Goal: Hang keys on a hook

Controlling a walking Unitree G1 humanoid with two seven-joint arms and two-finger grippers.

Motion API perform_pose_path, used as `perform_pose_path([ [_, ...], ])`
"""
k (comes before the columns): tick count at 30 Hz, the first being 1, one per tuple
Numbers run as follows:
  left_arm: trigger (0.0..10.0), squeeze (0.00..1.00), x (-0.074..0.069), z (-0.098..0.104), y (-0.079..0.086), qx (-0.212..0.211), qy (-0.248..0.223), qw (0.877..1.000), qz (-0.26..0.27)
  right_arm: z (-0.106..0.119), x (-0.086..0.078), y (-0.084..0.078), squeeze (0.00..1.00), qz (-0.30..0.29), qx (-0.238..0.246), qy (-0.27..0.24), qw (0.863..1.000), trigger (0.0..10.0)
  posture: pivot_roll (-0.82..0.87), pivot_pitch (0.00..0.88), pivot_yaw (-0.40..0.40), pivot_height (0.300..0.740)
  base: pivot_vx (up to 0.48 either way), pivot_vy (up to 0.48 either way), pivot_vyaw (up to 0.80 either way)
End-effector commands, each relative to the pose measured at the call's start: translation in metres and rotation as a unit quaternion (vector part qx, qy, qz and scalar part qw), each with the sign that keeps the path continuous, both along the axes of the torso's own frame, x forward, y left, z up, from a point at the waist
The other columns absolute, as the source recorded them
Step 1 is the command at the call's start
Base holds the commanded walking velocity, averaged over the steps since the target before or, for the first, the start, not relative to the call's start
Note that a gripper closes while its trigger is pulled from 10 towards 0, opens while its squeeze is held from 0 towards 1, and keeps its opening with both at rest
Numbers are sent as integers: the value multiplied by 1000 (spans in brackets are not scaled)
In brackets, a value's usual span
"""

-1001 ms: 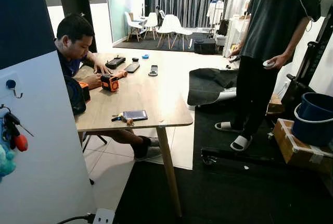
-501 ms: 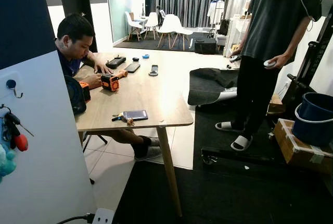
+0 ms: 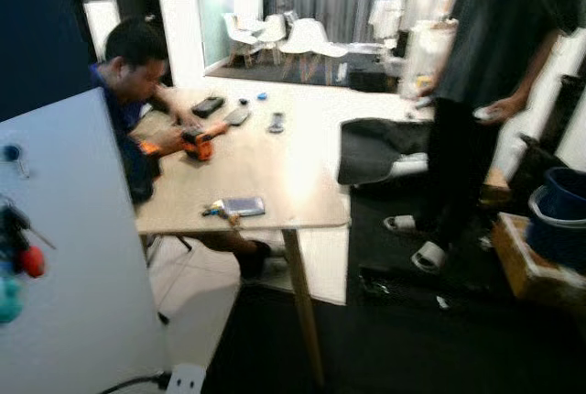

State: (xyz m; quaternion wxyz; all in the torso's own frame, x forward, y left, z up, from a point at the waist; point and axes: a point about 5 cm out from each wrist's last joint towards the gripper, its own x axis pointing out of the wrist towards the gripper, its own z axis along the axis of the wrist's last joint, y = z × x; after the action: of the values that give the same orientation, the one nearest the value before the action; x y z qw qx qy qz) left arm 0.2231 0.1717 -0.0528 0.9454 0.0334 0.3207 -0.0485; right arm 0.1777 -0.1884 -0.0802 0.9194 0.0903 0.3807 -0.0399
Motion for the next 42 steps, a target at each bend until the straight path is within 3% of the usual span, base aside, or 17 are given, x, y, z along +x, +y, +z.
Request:
perform_pose_path([
  [1,10000,0,-2,-1,6,14,4,1000,10,-3,-4,8,0,3,10,9,1000,10000,72,19,2,740,0,0,0],
  [21,10000,0,-1,1,8,5,-7,1000,11,-4,-5,9,0,2,12,10,1000,10000,75,18,5,740,0,0,0],
  [31,10000,0,0,4,5,16,-28,999,-18,-4,-5,9,0,1,12,10,1000,10000,74,20,7,740,0,0,0],
  [42,10000,0,-3,2,2,8,-21,999,-26,-4,-6,9,0,1,12,10,1000,10000,74,22,6,740,0,-395,0],
])
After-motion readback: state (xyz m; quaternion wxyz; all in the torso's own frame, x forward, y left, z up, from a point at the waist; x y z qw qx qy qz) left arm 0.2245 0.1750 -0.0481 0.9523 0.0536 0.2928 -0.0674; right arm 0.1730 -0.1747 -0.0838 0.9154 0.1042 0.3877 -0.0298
